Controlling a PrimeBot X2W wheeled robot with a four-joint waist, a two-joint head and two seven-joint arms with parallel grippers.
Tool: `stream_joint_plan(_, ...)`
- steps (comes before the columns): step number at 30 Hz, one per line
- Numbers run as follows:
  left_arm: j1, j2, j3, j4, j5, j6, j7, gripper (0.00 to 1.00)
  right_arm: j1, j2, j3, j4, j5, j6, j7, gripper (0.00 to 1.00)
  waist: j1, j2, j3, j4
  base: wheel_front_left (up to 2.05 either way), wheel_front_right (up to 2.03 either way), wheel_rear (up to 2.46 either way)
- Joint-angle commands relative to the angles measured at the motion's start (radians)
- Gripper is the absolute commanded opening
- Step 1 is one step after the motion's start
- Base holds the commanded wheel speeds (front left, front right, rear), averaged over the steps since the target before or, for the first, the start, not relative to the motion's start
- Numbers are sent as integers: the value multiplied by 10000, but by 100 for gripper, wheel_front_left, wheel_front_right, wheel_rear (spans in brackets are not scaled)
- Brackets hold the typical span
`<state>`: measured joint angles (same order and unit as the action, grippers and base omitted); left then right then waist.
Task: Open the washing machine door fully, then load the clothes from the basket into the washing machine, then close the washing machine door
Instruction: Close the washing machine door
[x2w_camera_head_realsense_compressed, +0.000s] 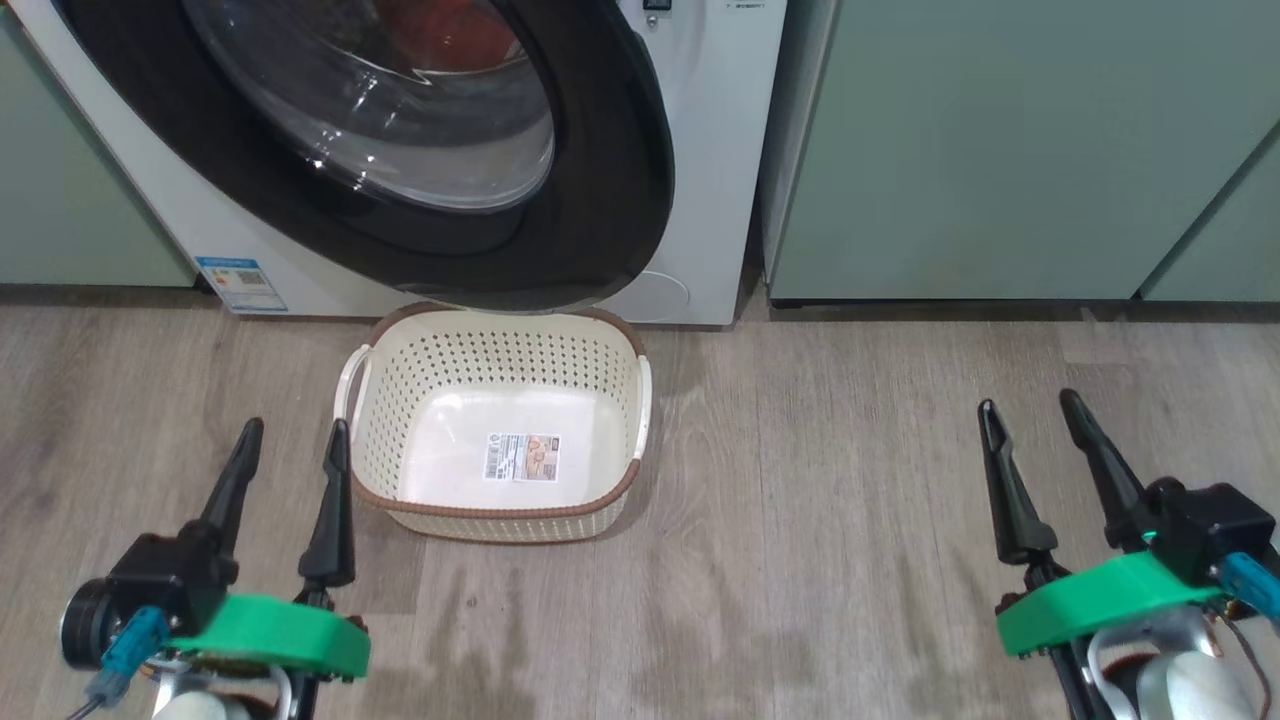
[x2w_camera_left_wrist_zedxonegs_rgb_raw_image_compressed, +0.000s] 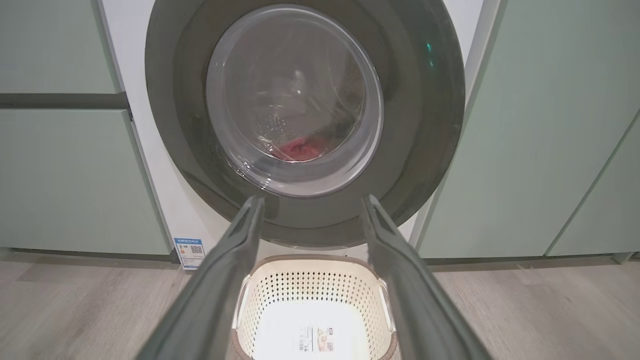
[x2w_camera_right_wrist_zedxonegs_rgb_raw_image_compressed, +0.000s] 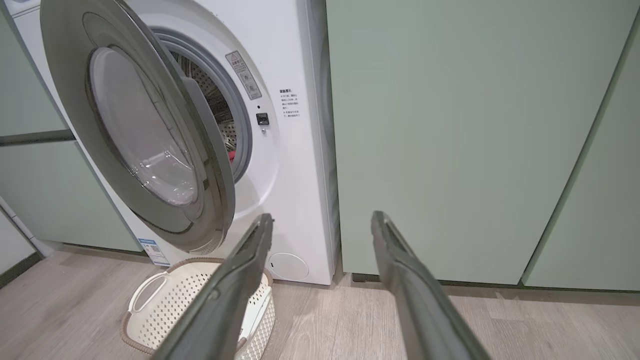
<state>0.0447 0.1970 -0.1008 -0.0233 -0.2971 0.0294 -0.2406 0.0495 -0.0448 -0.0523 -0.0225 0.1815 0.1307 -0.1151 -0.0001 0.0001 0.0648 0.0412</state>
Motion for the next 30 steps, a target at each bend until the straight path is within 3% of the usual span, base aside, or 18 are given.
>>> stream_joint_plan(1,-267,180,315,-290,62,28,-144,100,-128,-54,213,-363,-76,0,4,100,1,-1,-7,0,0,0,0)
stream_joint_plan(29,-235,121,367,-74,283,273,-205,100,-110,-54,199,-428,-6,0,52,100,1,-1,-12,18,0,0,0)
stream_joint_plan(30,-237,126,365,-69,287,274,-206,100,-121,-54,207,-433,27,0,53,67,1,-1,1,26,0,0,0)
